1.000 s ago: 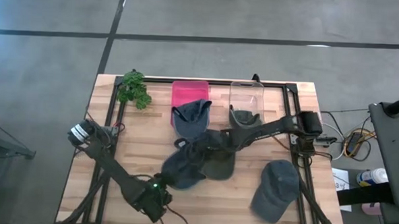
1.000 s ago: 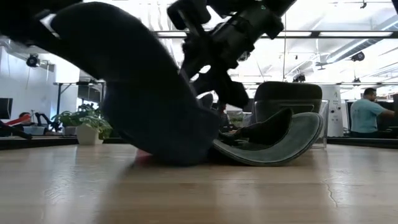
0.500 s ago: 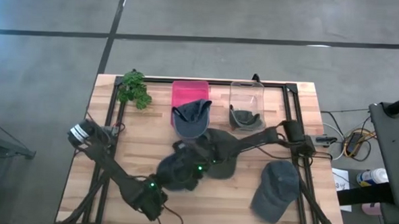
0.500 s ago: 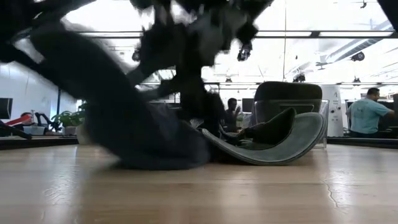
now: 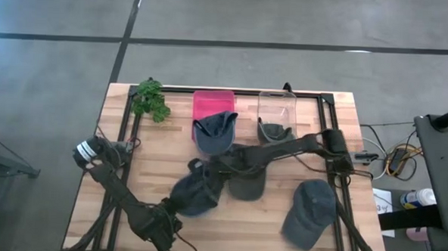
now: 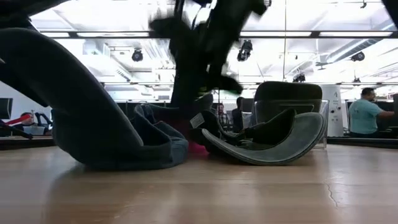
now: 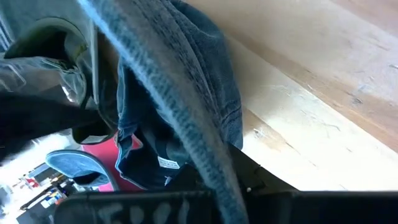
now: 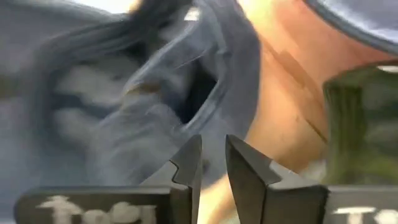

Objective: Pick & Place hat
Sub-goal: Put the top blue cap into the red bin

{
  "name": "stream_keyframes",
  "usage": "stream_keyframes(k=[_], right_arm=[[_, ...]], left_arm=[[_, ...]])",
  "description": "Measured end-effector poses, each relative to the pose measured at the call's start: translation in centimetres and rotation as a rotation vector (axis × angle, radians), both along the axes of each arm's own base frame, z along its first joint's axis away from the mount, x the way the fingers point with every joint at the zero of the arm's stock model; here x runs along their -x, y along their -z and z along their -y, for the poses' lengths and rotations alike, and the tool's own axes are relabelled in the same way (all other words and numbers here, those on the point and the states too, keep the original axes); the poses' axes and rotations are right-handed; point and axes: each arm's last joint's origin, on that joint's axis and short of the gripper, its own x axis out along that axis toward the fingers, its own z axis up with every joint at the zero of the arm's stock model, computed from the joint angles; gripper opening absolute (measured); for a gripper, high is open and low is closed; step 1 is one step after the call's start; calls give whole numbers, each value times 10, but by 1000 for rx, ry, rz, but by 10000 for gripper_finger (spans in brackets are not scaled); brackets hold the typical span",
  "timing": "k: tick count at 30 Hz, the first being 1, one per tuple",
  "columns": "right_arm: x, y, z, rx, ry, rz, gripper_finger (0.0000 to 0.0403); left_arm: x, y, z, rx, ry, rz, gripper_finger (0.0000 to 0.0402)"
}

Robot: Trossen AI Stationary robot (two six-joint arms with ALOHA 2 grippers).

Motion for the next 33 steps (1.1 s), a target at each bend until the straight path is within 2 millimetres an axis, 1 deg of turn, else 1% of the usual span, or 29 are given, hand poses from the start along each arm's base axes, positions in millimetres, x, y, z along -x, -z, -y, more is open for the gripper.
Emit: stream_keyframes(k=[1, 3, 7, 8, 9, 12, 14, 17, 19, 21, 24, 25, 26, 29, 31, 32, 33], right_arm=[[-4, 9, 1, -2, 2, 0, 68], [-11, 21, -1, -15, -1, 17, 68], [-21, 41, -8, -105, -59, 44, 68], [-23, 43, -10, -122, -74, 53, 68], [-24, 42, -12, -129, -86, 70, 68], [-29, 29, -18, -145, -143, 133, 68], [-30, 24, -23, -162, -182, 146, 68], [-32, 23, -30, -176, -225, 171, 68], [-33, 21, -31, -180, -233, 193, 68], [-33, 21, -32, -180, -234, 191, 68], [-32, 23, -32, -178, -235, 179, 68], [-31, 18, -32, -175, -240, 186, 68], [-30, 9, -32, -169, -245, 206, 68], [-21, -34, -29, -113, -242, 303, 68], [-10, -56, -24, -53, -205, 305, 68], [-3, -64, -21, -17, -176, 288, 68], [3, -67, -17, 20, -144, 256, 68]], left_arm=[[-1, 0, 0, 0, -2, 3, 7], [-4, 0, -2, 3, -11, 16, 7], [-8, 0, -4, 6, -25, 36, 7], [-9, 0, -5, 14, -29, 36, 7], [-9, 0, -5, 24, -37, 33, 7], [-10, 3, -9, 19, -50, 25, 7], [-10, 6, -11, 16, -54, 22, 7], [-10, 11, -15, -2, -49, 24, 7], [-10, 12, -17, -50, -33, 42, 7], [-12, 10, -18, -111, -27, 101, 7], [-14, 3, -17, -104, -37, 107, 7], [-13, 1, -16, -106, -35, 103, 7], [-12, 0, -15, -111, -31, 108, 7], [-7, -7, -10, -156, -19, 149, 7], [-1, -14, -8, -176, -13, 159, 7], [3, -18, -7, -189, -16, 160, 7], [7, -23, -7, -199, -17, 163, 7]])
